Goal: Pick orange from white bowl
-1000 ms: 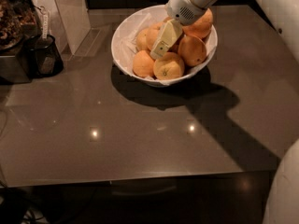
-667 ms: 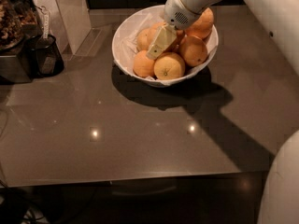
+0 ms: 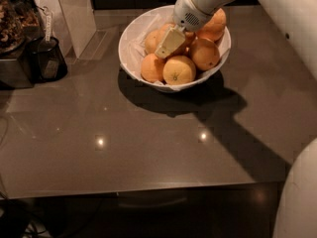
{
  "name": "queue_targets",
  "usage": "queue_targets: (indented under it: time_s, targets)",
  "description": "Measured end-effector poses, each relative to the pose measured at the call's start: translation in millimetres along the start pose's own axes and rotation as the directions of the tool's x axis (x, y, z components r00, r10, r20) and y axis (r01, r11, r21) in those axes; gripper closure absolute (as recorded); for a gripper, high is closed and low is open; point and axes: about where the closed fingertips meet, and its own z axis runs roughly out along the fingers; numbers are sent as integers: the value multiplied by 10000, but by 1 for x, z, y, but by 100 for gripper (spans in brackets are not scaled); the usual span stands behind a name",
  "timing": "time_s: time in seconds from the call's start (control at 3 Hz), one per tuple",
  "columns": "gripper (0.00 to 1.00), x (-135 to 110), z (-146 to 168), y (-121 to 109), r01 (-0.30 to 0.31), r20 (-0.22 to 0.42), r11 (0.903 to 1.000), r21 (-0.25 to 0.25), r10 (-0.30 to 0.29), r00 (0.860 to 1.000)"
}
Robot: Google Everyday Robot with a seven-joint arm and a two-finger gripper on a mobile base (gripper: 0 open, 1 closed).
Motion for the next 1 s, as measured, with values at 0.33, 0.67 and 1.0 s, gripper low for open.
queue_targets:
  time_s: [0.33,0.67,1.0]
  targets:
    - [89,0,0,0,0,0,10000,0,0,10000]
    - [100,0,0,0,0,0,10000,-1,0,10000]
    - [100,-7,-18,1,179,264,9998,35,-180,9995]
